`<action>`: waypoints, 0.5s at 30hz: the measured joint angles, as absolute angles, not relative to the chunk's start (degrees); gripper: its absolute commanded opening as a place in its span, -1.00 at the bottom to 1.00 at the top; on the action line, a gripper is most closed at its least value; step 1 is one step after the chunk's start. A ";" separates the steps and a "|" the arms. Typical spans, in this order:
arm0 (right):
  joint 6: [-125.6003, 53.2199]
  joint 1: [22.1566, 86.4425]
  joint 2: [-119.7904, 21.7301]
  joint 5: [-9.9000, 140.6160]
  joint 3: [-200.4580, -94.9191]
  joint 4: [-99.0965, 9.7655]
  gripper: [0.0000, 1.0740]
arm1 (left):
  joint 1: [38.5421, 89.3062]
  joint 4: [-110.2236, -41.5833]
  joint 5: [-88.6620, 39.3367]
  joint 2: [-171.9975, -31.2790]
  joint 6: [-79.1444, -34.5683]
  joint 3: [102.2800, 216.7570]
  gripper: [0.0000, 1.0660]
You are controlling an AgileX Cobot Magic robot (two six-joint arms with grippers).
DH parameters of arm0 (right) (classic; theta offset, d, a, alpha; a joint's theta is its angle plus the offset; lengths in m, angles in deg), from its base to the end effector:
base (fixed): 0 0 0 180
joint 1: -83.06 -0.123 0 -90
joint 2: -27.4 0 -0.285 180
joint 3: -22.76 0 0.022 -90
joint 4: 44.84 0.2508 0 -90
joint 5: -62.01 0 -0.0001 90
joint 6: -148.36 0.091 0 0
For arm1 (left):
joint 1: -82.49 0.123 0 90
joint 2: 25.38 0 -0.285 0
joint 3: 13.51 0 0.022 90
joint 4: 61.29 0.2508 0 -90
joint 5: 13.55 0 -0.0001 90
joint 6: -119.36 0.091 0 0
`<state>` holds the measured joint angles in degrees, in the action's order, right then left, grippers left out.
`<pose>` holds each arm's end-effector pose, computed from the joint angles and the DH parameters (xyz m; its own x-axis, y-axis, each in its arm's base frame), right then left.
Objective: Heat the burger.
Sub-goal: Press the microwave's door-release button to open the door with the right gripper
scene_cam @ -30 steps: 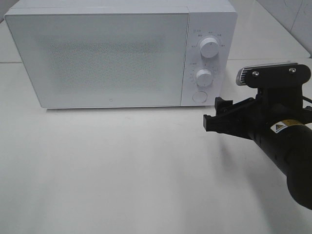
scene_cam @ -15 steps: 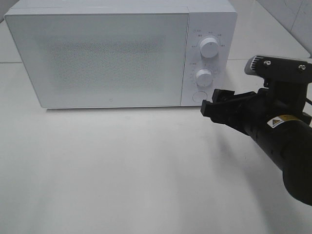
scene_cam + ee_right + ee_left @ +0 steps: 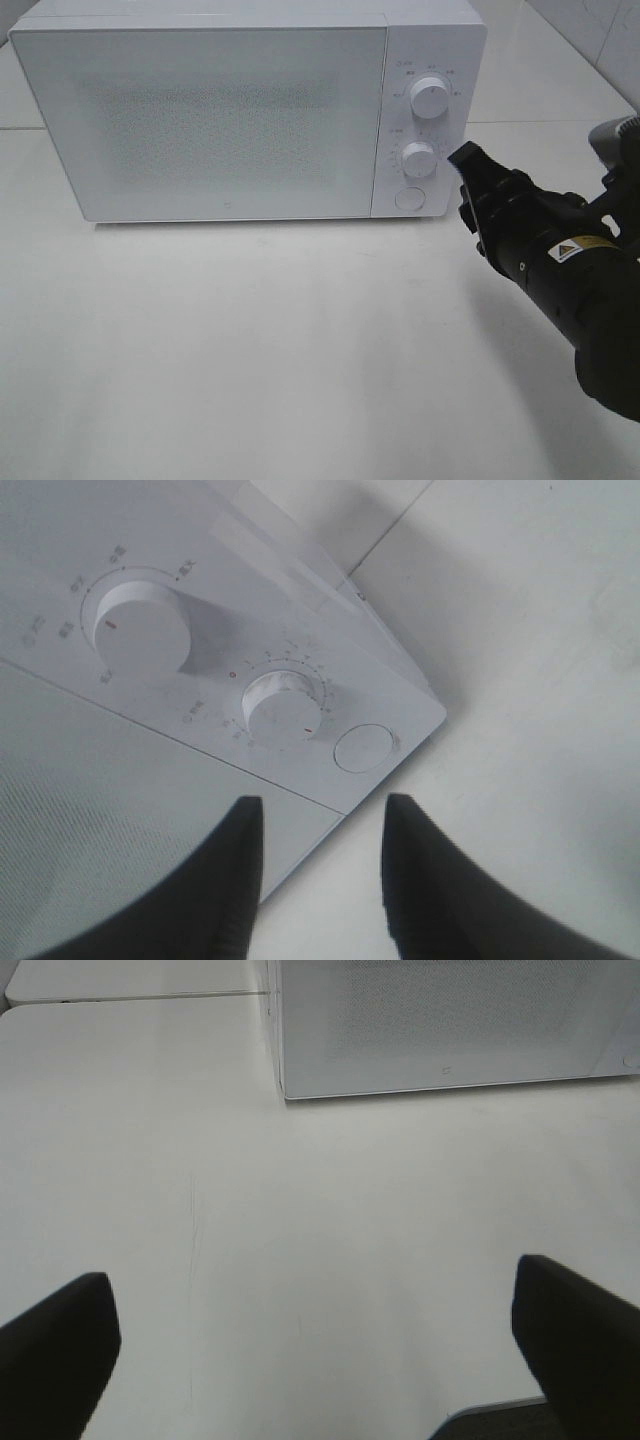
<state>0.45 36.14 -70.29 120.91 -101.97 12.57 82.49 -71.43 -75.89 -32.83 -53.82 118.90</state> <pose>0.2054 0.1236 0.1692 -0.1241 0.8260 -0.5498 0.2185 0.5633 0.7969 -0.0096 -0.0142 0.2808 -0.4488 0.0357 -0.8929 0.1553 0.9871 -0.0385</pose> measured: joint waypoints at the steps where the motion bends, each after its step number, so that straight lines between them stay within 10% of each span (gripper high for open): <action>1: 2.51 36.14 -70.29 120.91 -101.97 12.57 -0.57 | 82.49 -71.43 -75.89 -32.83 -53.82 118.90 0.88; 15: 26.06 36.14 -72.87 120.96 -102.08 12.40 -1.00 | 82.49 -71.43 -75.89 -32.83 -53.82 118.90 0.88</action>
<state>26.06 36.14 -72.87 120.96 -102.08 12.40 82.49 -71.43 -75.89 -32.83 -53.82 118.90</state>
